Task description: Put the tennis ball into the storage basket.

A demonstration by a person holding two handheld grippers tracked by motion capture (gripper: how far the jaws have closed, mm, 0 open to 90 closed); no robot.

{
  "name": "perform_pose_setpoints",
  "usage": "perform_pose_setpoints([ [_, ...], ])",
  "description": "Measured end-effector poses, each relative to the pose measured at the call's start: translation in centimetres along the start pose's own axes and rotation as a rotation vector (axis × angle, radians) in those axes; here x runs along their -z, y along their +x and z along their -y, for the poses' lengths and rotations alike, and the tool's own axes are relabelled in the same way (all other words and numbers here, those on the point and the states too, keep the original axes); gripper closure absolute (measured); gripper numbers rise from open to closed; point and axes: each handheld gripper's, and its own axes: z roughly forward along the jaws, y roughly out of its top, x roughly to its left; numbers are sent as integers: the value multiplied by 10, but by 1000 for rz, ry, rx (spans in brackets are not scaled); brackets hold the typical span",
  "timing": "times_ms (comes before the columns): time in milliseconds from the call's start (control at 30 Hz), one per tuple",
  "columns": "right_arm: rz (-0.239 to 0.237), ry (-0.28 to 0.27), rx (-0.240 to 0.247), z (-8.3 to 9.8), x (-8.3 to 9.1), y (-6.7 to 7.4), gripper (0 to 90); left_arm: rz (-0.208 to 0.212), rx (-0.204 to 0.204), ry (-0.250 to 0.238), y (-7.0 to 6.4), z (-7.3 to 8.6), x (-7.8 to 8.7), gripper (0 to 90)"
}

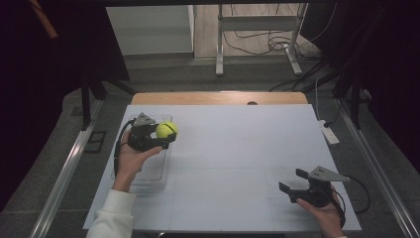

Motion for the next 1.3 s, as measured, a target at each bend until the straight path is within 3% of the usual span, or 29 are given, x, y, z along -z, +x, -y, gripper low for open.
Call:
perform_pose_setpoints([
  [1033,0,-5,-2,0,0,0,112,-72,92,12,32,8,-1,265],
  [1300,2,-3,-2,0,0,-1,112,-87,134,16,44,9,0,265],
])
